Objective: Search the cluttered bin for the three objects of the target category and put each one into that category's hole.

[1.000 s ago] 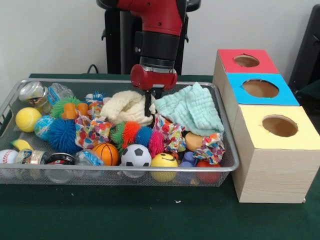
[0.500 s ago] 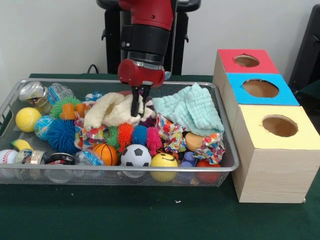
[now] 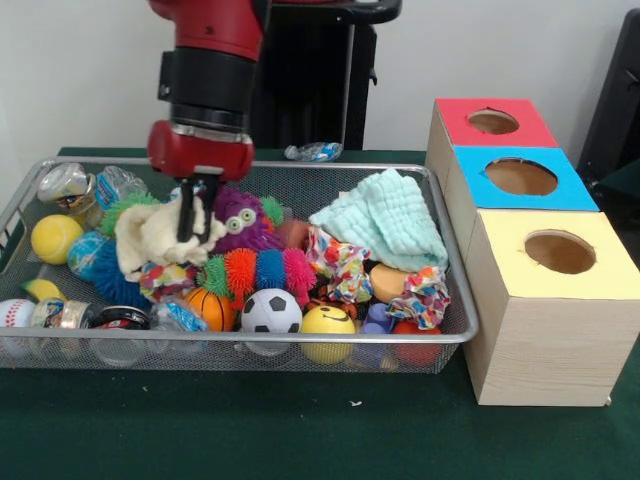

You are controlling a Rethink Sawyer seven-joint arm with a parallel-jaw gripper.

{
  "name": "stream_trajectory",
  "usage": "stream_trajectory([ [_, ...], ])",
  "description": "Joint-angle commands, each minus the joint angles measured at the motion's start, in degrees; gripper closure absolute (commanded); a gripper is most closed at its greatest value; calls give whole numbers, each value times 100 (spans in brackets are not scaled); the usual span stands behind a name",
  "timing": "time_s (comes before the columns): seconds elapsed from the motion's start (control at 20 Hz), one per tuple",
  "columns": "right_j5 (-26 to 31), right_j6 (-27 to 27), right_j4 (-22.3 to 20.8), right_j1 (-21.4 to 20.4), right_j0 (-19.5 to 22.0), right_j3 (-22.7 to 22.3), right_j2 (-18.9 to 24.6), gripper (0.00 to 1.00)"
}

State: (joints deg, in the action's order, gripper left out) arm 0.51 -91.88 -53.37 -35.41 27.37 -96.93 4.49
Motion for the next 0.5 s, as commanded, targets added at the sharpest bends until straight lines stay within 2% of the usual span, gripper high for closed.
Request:
stream_trajectory([
  [0.05, 1071, 1710, -537, -183, 952, -31, 1581, 100],
  [0.25, 1256, 1854, -601, -154, 1390, -47, 2055, 100],
  [0.5, 1396, 1713, -687, -203, 1410, -68, 2233, 100],
])
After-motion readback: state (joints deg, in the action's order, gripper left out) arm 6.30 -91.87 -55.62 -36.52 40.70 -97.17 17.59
